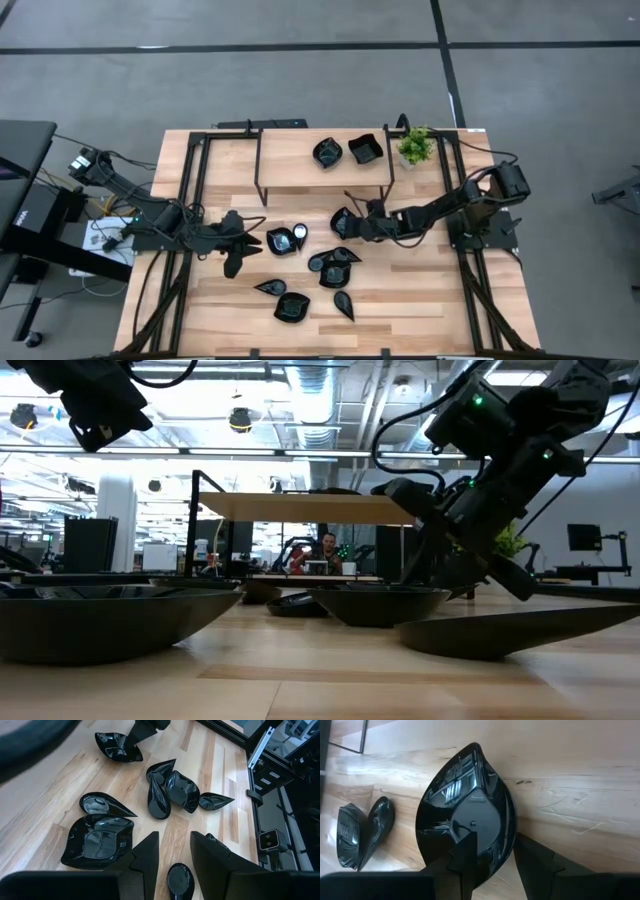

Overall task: Pick & Place Mini shaped plates
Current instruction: Stack the black leaf shaped plate on the black leaf shaped plate on the shelf

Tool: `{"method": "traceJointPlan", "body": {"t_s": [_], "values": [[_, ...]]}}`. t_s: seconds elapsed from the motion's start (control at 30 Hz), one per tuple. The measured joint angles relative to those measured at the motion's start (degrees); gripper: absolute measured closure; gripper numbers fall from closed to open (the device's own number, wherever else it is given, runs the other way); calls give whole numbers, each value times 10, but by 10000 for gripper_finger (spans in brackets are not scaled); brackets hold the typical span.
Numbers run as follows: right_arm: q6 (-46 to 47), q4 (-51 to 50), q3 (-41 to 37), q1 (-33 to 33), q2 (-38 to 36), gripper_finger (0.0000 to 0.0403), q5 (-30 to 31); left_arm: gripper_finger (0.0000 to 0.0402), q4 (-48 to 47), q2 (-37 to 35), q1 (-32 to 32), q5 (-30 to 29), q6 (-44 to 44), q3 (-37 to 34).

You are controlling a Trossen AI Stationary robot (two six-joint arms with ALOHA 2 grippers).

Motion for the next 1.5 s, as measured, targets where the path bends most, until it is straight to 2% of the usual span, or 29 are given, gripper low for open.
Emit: {"method": "traceJointPlan", "body": {"t_s": [0.8,1.23,1.5], "values": [[0,-1,0,-3,-5,281,9,289,4,0,0,0,0,0],[1,-1,0,-3,-5,329,9,289,6,0,0,0,0,0],[5,6,0,-2,-5,334,6,289,6,0,0,0,0,0]]}}
